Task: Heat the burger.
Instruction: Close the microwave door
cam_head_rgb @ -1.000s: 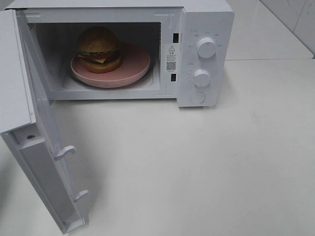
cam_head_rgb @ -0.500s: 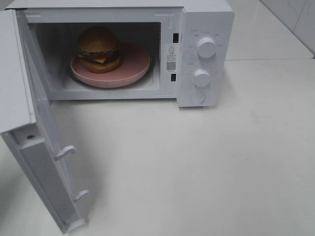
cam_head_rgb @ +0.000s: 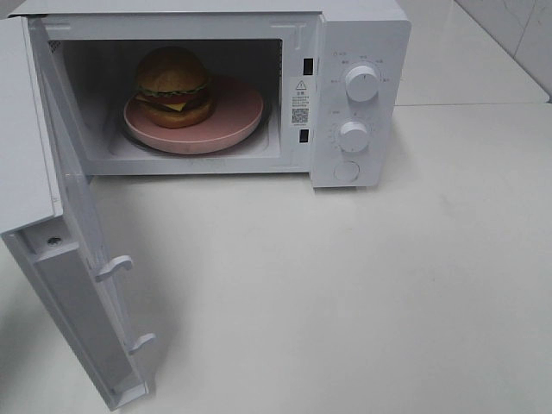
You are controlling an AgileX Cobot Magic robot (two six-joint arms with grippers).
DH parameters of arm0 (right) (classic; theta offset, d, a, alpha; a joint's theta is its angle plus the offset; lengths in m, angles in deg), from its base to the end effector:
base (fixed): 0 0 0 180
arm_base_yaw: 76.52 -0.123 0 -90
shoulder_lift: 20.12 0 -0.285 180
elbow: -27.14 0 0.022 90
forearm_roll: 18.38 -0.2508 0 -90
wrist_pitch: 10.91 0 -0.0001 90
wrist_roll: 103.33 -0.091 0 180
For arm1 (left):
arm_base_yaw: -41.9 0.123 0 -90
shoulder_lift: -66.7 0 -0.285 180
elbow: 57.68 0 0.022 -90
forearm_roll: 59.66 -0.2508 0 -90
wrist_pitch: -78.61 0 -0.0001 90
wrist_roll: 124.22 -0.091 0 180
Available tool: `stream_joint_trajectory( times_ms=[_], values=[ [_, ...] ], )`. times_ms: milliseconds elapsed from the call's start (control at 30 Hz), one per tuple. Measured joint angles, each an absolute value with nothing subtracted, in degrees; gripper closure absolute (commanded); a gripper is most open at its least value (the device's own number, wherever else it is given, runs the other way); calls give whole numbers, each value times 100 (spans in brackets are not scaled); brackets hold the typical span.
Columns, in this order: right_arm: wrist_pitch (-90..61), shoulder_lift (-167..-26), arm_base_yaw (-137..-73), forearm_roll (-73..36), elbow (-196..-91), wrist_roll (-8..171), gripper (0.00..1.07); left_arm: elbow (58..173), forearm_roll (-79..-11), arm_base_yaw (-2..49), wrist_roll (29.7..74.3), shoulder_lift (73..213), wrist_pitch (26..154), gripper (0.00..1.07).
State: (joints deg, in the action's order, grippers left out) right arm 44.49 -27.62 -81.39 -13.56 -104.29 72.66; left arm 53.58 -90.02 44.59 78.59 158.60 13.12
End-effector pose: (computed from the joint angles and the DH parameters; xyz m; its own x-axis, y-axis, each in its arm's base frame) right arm -0.0017 -0.0065 0.2853 -0.3635 -0.0088 -0.9315 -0.0125 0.9999 -0.0046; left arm 0.1950 -0.0327 0.1665 -0.2113 -0.1513 -0.9656 0.3840 0.8957 -0.2244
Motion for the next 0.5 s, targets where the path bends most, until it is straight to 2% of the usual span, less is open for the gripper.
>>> stream_joint_trajectory(
  times_ms=[33,133,200,300,500],
  values=[
    [4449,-2762,-8139,-1356,-10429,7266,31,5404,-8882,4213,7750,15917,1369,107],
    [4449,-2762,-8139,-1356,-10429,7266,31,5427,-8670,3978,7635,15980,1438,107],
    [4449,-2762,-8139,-1356,-10429,7266,31,5427,-8240,3611,7463,16100,1438,107],
    [4449,-2762,-8139,-1356,-10429,7266,31,5432,-7925,3331,7394,16215,1426,107],
    [4449,-2762,-8139,-1356,-10429,7266,31,5650,-7713,2987,7354,16484,1398,107]
  ],
)
